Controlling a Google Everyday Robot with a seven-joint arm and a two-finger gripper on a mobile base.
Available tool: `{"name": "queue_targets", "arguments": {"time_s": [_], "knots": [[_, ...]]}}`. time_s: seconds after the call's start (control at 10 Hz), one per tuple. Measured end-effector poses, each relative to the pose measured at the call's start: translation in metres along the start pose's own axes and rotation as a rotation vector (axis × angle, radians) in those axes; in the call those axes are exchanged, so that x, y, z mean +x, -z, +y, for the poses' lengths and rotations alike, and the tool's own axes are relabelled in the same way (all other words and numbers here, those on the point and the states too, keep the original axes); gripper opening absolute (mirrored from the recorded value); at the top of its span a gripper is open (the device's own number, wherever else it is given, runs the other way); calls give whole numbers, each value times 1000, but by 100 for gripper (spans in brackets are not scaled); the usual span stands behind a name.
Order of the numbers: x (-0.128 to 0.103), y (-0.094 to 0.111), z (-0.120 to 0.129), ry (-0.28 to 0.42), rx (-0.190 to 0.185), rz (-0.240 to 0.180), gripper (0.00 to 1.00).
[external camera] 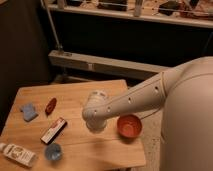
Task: Push the ceramic bowl across the table
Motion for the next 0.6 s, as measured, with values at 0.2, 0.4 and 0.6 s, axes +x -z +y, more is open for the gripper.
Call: {"name": "queue_targets", "arguments": {"time_s": [0.2, 0.4, 0.6], "knots": [[-3, 1, -41, -62, 78, -1, 0], [2, 15, -107, -176, 192, -12, 0], [23, 28, -169, -293, 278, -6, 0]]}}
